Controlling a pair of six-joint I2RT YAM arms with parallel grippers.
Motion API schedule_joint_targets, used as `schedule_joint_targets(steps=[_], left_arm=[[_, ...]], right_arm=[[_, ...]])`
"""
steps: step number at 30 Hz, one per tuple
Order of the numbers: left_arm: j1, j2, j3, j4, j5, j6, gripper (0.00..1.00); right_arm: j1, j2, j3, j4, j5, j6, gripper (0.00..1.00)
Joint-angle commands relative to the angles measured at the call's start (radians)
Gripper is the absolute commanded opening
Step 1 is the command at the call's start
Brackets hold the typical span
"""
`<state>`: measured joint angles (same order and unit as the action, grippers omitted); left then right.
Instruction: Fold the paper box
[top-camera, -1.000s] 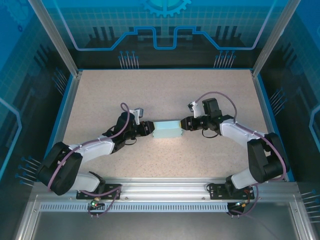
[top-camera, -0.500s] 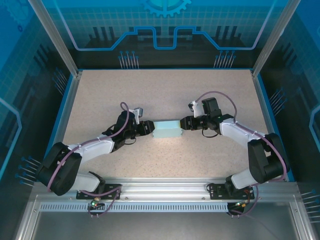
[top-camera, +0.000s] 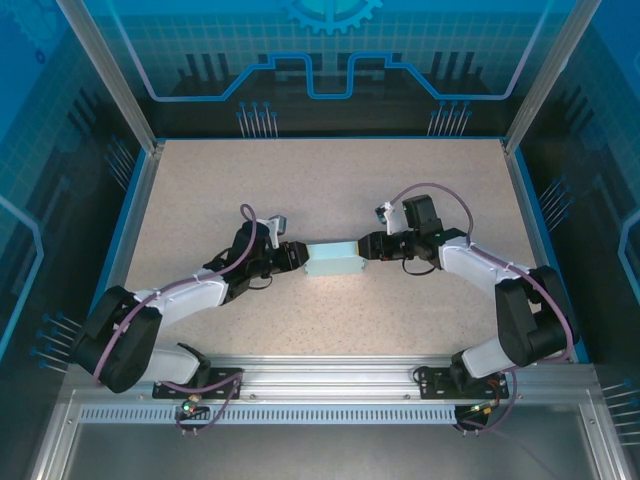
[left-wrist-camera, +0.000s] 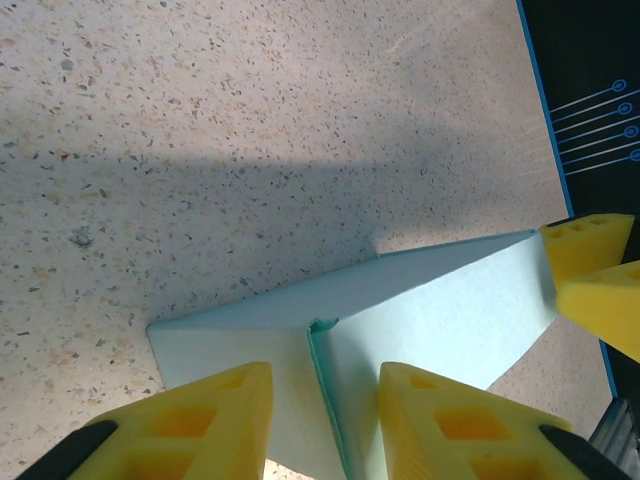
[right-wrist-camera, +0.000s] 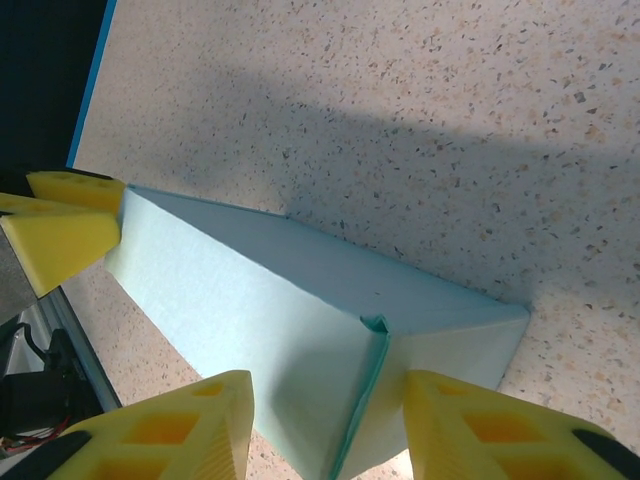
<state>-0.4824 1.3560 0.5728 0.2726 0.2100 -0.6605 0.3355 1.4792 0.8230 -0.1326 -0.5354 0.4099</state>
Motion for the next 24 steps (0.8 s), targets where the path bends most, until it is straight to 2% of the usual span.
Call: schedule_joint_targets(steps=[1, 12, 18, 24], left_arm=[[-0.007, 0.038, 0.008, -0.054, 0.061, -0.029, 0.35], [0.023, 0.105, 0.094, 0.050, 0.110, -0.076, 0.36], [0.072, 0.189, 0.231, 0.037, 0.120, -0.037, 0.37], [0.124, 0.326, 0.411, 0.006, 0.142, -0.007, 0.39]], right_arm=[[0.016, 0.004, -0.006, 0.032, -0.064, 0.016, 0.43], [0.030, 0.027, 0.051, 0.115, -0.042, 0.065, 0.41], [0.028, 0.091, 0.158, 0.135, 0.004, 0.074, 0.42], [0.006, 0.217, 0.294, 0.153, 0.022, 0.069, 0.42]])
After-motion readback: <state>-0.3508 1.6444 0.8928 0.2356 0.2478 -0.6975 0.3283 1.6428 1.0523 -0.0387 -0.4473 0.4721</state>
